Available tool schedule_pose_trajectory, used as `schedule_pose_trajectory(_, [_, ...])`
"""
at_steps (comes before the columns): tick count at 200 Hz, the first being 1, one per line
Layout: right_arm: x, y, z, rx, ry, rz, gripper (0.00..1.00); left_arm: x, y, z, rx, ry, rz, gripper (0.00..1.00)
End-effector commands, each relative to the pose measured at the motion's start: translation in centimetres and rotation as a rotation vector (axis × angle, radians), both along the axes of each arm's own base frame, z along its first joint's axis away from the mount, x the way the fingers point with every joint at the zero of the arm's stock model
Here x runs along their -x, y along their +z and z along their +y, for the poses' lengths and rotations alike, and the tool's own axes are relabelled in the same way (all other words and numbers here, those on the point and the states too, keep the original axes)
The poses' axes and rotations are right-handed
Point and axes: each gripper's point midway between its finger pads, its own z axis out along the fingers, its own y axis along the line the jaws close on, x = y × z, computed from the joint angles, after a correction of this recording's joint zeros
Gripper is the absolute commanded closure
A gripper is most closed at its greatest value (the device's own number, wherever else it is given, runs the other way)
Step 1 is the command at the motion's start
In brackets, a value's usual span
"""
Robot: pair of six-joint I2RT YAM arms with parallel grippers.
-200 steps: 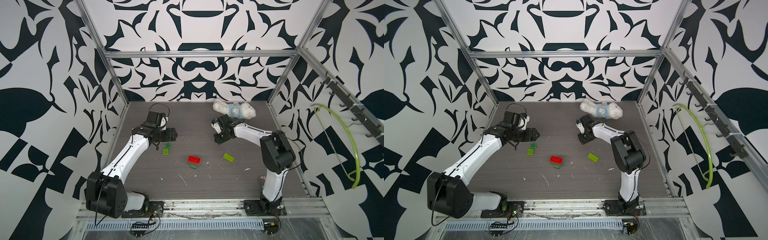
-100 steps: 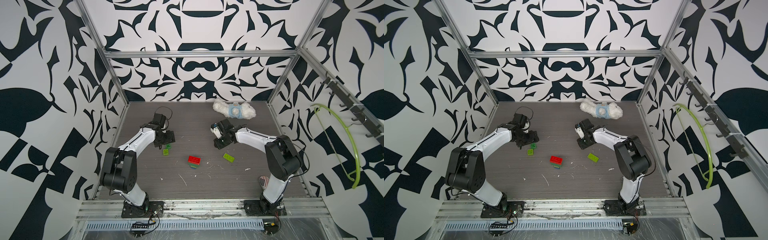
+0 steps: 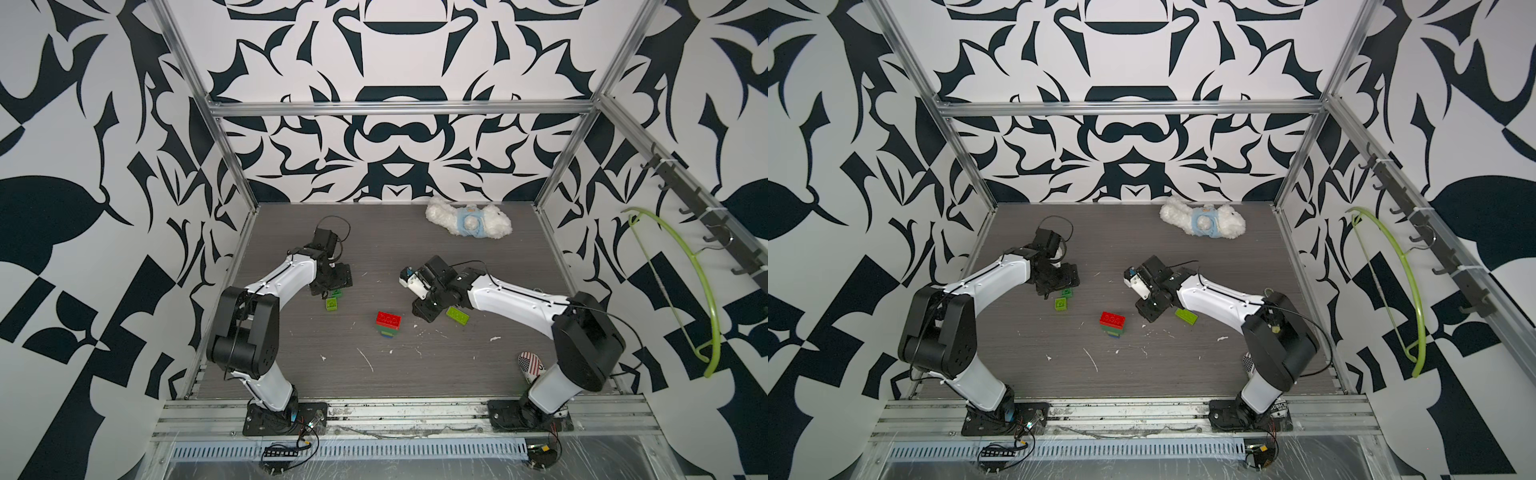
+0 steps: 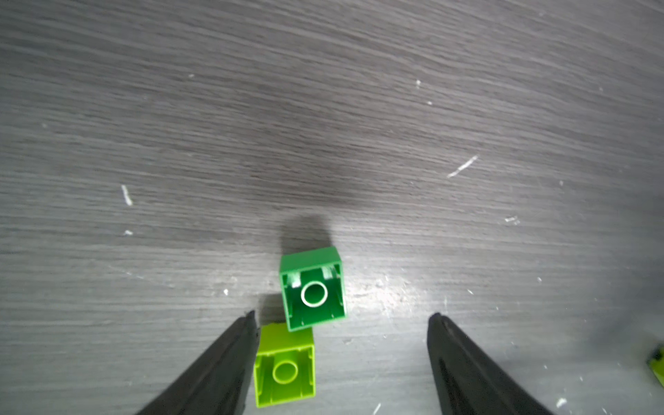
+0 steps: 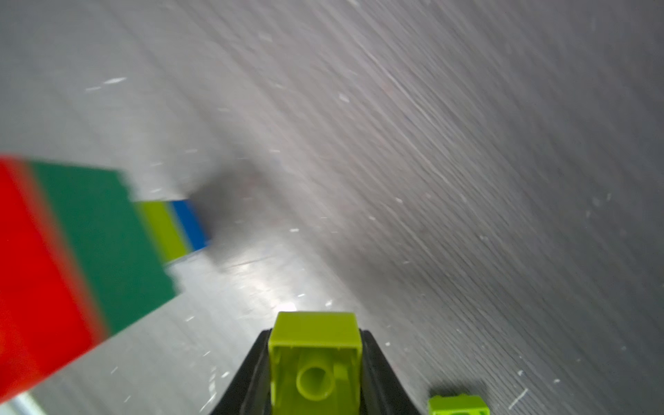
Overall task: Assemble a carrot with lego
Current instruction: Assemble the lego brick with the lego brick.
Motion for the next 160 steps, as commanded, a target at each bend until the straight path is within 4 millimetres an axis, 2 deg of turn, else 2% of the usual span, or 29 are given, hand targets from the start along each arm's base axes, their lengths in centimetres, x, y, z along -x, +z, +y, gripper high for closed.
schedule_pose_trajectory(1, [1.5, 4.6, 1.6, -0.058, 0.125, -0.061, 0.65, 0.5, 3.1, -0.4, 0.026, -0.051, -0.036, 0.18])
schedule_pose_trajectory(30, [3.0, 6.9, 3.7, -0.104, 0.215, -0.038, 0.66, 1.2, 5.5, 0.2, 0.057, -0.062, -0.062, 0.17])
schedule_pose_trajectory(67, [3.2, 7.0, 5.8, -0.053, 0.293, -0.004, 0.66, 1.2, 7.6, 1.4, 0.076, -0.066, -0.096, 0.17])
schedule_pose_trajectory(110, [3.2, 6.5, 7.3, 0.007, 0.32, 0.036, 0.67, 0.9, 7.9, 3.0, 0.052, -0.047, -0.124, 0.16])
schedule_pose_trajectory(160, [3.0, 5.4, 7.9, 0.063, 0.327, 0.025, 0.68, 0.8, 7.8, 4.2, 0.047, -0.018, -0.148, 0.16])
